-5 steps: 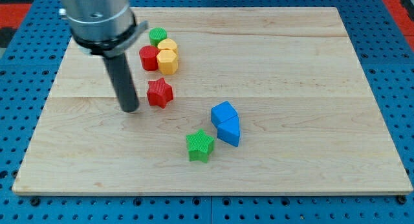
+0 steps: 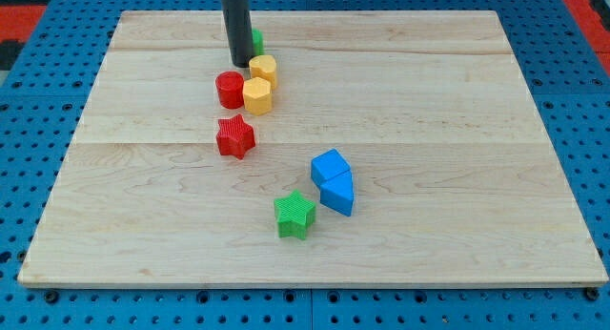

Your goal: Separate the green circle from the group of blocks

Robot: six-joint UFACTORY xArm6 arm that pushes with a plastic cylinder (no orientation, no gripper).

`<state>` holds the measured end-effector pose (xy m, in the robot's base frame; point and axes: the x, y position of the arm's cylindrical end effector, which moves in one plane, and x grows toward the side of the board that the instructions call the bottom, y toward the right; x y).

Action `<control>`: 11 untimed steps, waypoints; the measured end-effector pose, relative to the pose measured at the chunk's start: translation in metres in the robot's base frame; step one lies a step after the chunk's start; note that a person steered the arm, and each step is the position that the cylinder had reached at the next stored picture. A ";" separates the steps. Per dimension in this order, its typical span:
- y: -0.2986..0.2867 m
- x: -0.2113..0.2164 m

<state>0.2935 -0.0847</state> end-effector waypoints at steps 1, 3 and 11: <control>-0.035 0.002; 0.039 -0.025; 0.080 0.034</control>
